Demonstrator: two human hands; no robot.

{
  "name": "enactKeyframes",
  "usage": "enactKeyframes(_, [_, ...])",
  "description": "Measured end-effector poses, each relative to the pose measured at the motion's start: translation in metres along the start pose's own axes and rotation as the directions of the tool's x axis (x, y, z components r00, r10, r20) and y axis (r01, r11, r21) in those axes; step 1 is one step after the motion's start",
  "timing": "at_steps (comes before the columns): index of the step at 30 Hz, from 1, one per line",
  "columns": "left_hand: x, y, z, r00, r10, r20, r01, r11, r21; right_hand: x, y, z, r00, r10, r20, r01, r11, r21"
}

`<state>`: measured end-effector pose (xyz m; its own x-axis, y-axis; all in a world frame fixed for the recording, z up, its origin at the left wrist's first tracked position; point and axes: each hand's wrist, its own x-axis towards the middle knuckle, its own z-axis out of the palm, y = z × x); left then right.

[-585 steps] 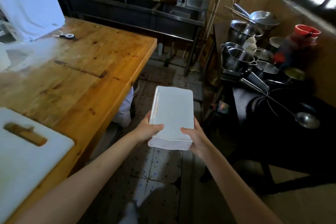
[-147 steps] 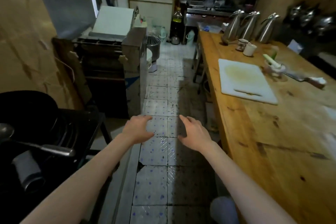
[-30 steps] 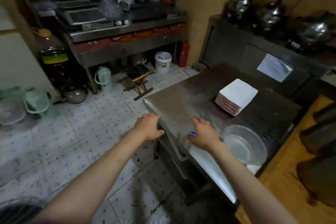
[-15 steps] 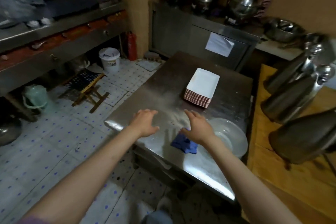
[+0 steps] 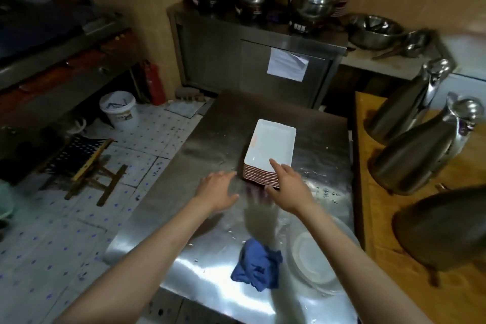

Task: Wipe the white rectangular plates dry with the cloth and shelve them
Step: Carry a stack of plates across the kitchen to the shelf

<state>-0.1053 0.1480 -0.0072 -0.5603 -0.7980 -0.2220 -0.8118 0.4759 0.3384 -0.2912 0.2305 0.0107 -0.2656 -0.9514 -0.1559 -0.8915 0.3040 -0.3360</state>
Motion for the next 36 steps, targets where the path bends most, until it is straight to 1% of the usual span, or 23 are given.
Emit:
enactKeyframes(3, [0.026, 0.0, 0.0, 1.0, 0.005, -0.002, -0.005, 0.998, -0.069, 0.016, 0.005, 0.005, 0.997, 0.074, 0.016, -0.074, 0.997, 0.02])
enactKeyframes(5, [0.044, 0.003, 0.0, 1.0, 0.017, 0.008, -0.016, 0.989, -0.147, 0.028, 0.01, 0.008, 0.99, 0.139, 0.02, -0.14, 0.988, 0.061])
enactKeyframes(7, [0.062, 0.006, 0.002, 0.999, 0.032, 0.016, -0.027, 0.975, -0.22, 0.041, 0.015, 0.012, 0.982, 0.188, -0.004, -0.186, 0.978, 0.097])
enactKeyframes(9, [0.08, 0.007, 0.004, 0.999, 0.019, 0.042, -0.005, 0.949, -0.315, 0.054, 0.019, 0.017, 0.967, 0.256, -0.015, -0.251, 0.957, 0.142])
enactKeyframes(12, [0.106, 0.007, 0.01, 0.992, 0.003, 0.125, 0.05, 0.906, -0.421, 0.069, 0.02, 0.024, 0.932, 0.362, -0.019, -0.343, 0.898, 0.274])
enactKeyframes(15, [0.141, -0.005, 0.031, 0.985, -0.012, 0.175, 0.097, 0.867, -0.49, 0.084, 0.023, 0.034, 0.898, 0.438, -0.031, -0.388, 0.826, 0.409])
enactKeyframes(18, [0.163, -0.013, 0.046, 0.979, -0.031, 0.203, 0.142, 0.819, -0.556, 0.096, 0.025, 0.042, 0.874, 0.485, -0.003, -0.421, 0.762, 0.492])
enactKeyframes(21, [0.159, -0.003, 0.031, 0.973, -0.004, 0.229, 0.153, 0.755, -0.638, 0.103, 0.029, 0.049, 0.863, 0.504, -0.037, -0.378, 0.692, 0.615])
enactKeyframes(23, [0.162, -0.001, 0.032, 0.966, 0.009, 0.259, 0.18, 0.698, -0.693, 0.106, 0.031, 0.053, 0.848, 0.529, -0.043, -0.346, 0.611, 0.712])
enactKeyframes(26, [0.169, 0.0, 0.035, 0.957, -0.007, 0.291, 0.229, 0.636, -0.737, 0.112, 0.042, 0.059, 0.821, 0.569, 0.052, -0.373, 0.464, 0.803])
enactKeyframes(28, [0.172, -0.002, 0.036, 0.94, -0.015, 0.341, 0.278, 0.613, -0.74, 0.116, 0.045, 0.056, 0.815, 0.559, 0.155, -0.385, 0.321, 0.865])
enactKeyframes(29, [0.174, -0.002, 0.036, 0.932, -0.022, 0.361, 0.299, 0.609, -0.735, 0.117, 0.044, 0.051, 0.817, 0.544, 0.19, -0.385, 0.269, 0.883])
enactKeyframes(32, [0.181, -0.002, 0.036, 0.911, -0.037, 0.41, 0.356, 0.571, -0.74, 0.121, 0.046, 0.043, 0.838, 0.494, 0.232, -0.377, 0.217, 0.9])
enactKeyframes(36, [0.188, -0.004, 0.036, 0.887, -0.01, 0.462, 0.398, 0.525, -0.752, 0.121, 0.047, 0.044, 0.843, 0.461, 0.279, -0.386, 0.155, 0.91])
